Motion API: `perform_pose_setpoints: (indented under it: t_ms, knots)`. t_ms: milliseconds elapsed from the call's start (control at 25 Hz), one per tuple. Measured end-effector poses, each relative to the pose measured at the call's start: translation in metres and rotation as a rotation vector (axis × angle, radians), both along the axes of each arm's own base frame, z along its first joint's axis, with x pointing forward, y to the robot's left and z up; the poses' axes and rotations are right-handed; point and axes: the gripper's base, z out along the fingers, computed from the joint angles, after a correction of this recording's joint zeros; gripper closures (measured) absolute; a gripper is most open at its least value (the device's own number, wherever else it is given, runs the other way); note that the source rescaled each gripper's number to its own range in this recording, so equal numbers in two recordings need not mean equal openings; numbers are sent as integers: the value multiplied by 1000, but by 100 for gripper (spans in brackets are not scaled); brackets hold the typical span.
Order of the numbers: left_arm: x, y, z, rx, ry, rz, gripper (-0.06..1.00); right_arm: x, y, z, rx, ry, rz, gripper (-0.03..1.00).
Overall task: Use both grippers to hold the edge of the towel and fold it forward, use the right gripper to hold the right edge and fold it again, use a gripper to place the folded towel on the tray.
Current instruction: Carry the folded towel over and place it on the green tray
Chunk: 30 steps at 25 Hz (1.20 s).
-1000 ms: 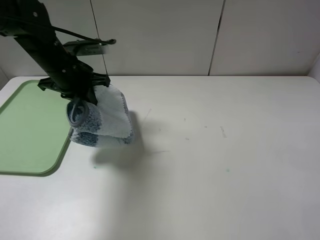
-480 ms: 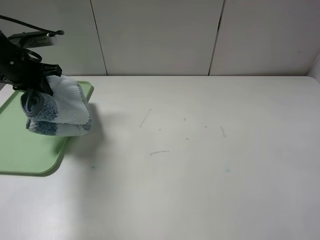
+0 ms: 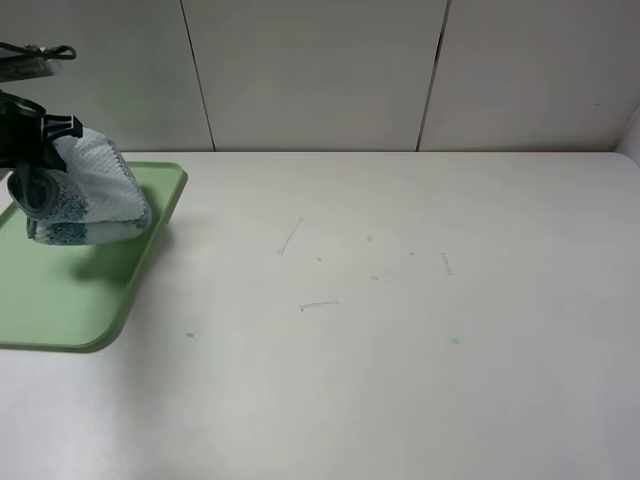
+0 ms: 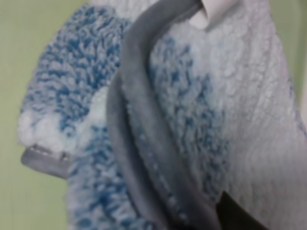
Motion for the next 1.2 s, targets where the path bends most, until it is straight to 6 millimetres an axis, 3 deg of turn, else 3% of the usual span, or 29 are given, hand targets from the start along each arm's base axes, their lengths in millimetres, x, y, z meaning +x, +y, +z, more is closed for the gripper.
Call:
perform_pose_setpoints:
  t_ms: [320, 360, 440, 480, 600, 880, 1200]
  knots:
    - [7, 3, -11, -13, -28, 48, 74, 0, 0, 0, 0, 0, 0, -3]
    - [7, 3, -12, -18, -28, 57, 67, 0, 0, 0, 0, 0, 0, -3]
    - [7, 4, -12, -33, -31, 88, 32, 0, 0, 0, 0, 0, 0, -3]
    - [7, 4, -12, -37, -33, 98, 19, 0, 0, 0, 0, 0, 0, -3]
    - [7, 6, -12, -38, -34, 107, 0, 0, 0, 0, 0, 0, 0, -3]
    - [6, 6, -11, -28, -25, 88, -5, 0, 0, 0, 0, 0, 0, -3]
    - [-12, 2, 22, -35, 5, 76, -5, 0, 0, 0, 0, 0, 0, -3]
